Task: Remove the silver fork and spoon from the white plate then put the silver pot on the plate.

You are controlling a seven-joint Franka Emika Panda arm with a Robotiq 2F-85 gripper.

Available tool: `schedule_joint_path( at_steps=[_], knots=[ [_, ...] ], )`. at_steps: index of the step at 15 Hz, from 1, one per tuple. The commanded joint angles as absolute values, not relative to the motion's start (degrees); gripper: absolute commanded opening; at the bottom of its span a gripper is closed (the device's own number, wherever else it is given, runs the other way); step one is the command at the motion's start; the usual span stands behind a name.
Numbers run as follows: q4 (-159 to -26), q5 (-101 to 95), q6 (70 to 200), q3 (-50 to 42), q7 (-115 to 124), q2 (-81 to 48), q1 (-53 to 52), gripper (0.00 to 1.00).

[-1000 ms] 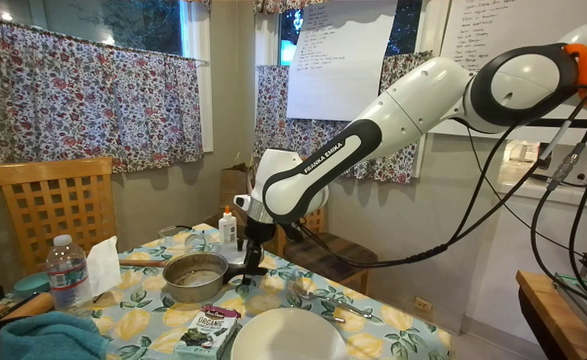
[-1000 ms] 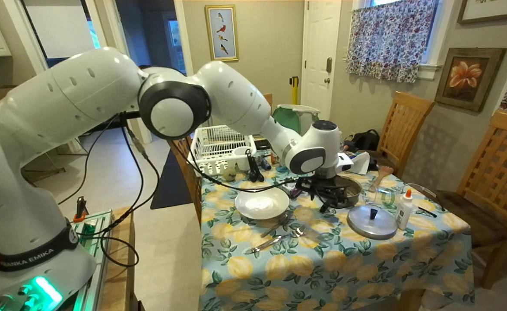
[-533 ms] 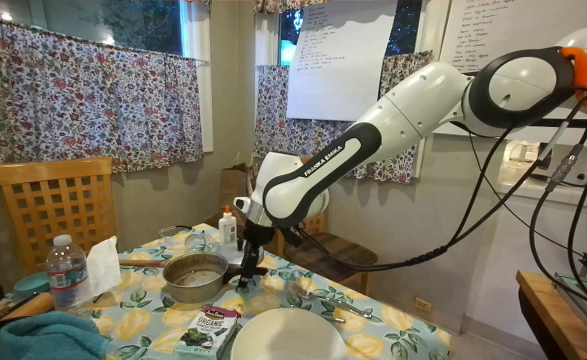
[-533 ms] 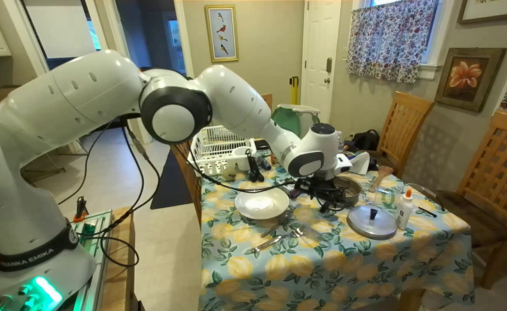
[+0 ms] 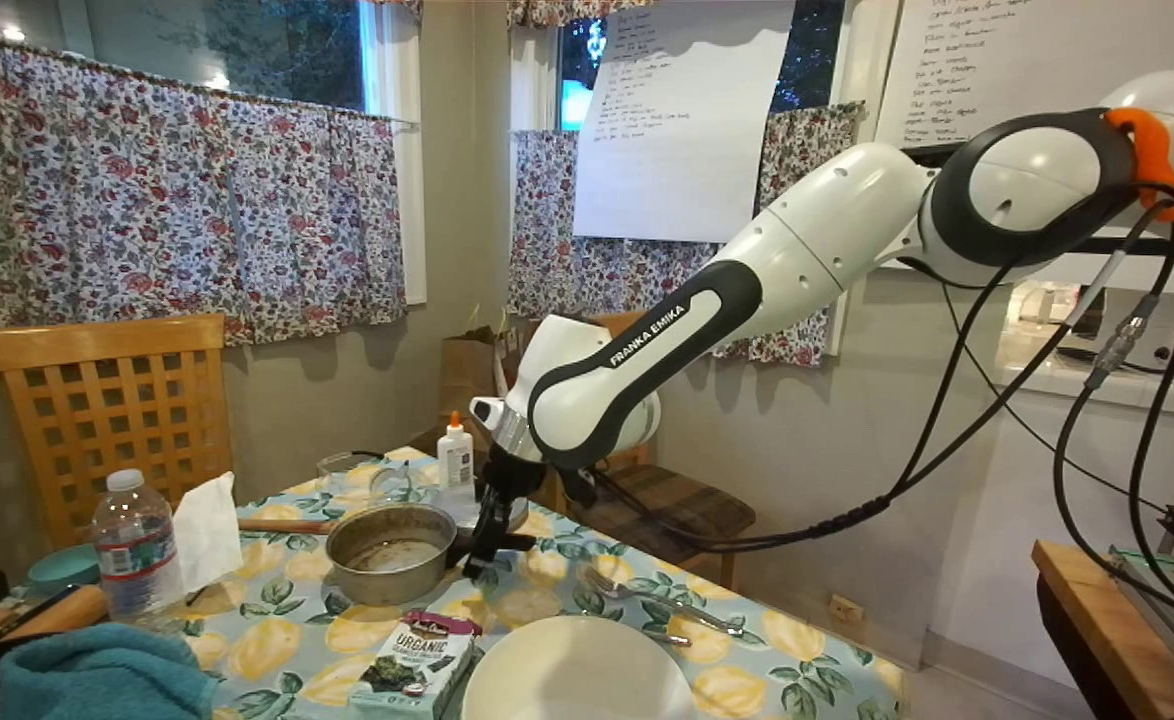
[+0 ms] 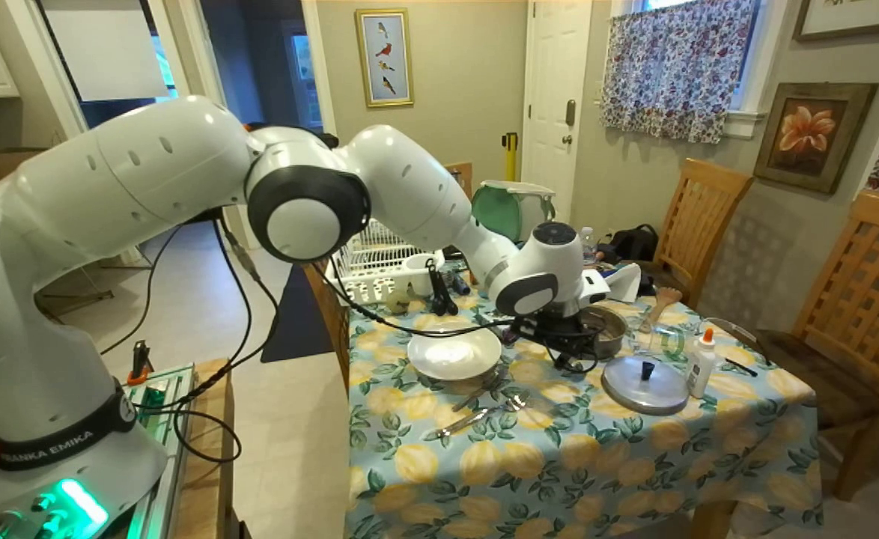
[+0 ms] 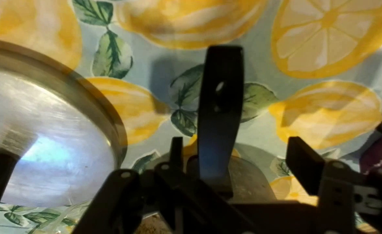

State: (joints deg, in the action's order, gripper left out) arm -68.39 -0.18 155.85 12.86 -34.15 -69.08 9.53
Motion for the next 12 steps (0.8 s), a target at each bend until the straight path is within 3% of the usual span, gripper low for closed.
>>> schedule_joint_path(
  at_steps=[1,8,12],
  knots=[
    [-66.30,-0.03,158.46,15.39,-35.18,-71.27,10.86,0.52],
    [-66.37,-0.54,159.89,18.00,-36.44,-72.00,12.36,0.02],
    [-66.64,-0.67,158.12,19.07,-39.07,-71.83,13.27,0.06]
  ],
)
